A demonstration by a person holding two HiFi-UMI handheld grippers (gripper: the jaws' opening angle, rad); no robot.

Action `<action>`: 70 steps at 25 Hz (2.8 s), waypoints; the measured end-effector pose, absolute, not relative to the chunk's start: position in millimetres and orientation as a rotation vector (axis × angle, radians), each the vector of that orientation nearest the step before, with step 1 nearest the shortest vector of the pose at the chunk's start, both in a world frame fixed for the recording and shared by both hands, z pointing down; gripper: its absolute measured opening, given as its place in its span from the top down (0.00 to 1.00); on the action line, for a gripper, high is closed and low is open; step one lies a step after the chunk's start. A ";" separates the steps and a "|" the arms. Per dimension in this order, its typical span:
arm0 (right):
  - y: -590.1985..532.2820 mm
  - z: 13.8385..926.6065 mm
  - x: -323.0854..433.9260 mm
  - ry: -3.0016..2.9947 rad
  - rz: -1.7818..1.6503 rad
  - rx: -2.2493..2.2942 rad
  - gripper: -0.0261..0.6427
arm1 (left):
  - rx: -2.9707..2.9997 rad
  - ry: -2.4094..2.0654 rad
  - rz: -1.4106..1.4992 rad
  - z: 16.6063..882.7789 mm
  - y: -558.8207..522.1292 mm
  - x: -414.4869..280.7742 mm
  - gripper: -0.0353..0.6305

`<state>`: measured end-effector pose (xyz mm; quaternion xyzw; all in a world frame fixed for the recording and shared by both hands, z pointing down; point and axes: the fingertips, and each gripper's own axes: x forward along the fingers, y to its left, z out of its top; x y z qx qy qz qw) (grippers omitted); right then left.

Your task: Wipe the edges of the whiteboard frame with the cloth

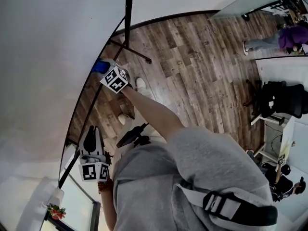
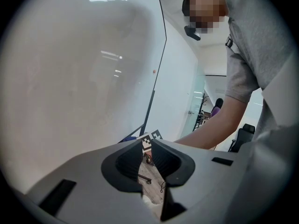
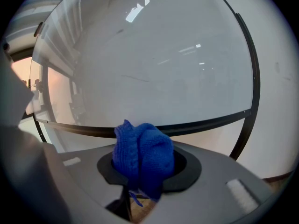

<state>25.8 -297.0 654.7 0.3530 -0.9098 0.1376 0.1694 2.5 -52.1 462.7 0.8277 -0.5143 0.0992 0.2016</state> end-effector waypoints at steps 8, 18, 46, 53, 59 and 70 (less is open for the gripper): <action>-283.7 654.9 12.3 -2.589 0.400 0.994 0.75 | 2.305 -1.451 0.270 463.3 -40.3 -11.9 0.85; -271.6 660.4 -6.3 -2.591 0.420 1.005 0.75 | 2.299 -1.467 0.267 465.1 -25.5 -31.9 0.85; -246.5 660.2 -34.9 -2.600 0.420 0.932 0.76 | 2.276 -1.497 0.252 468.5 -8.4 -48.6 0.85; -235.0 667.0 -45.9 -2.600 0.422 0.891 0.76 | 2.260 -1.529 0.247 467.4 -5.3 -58.4 0.85; -227.5 672.7 -54.7 -2.593 0.405 0.877 0.75 | 2.256 -1.538 0.241 469.4 -1.6 -65.6 0.85; -205.6 663.5 -75.7 -2.625 0.443 0.848 0.76 | 2.258 -1.546 0.245 468.1 3.0 -73.2 0.85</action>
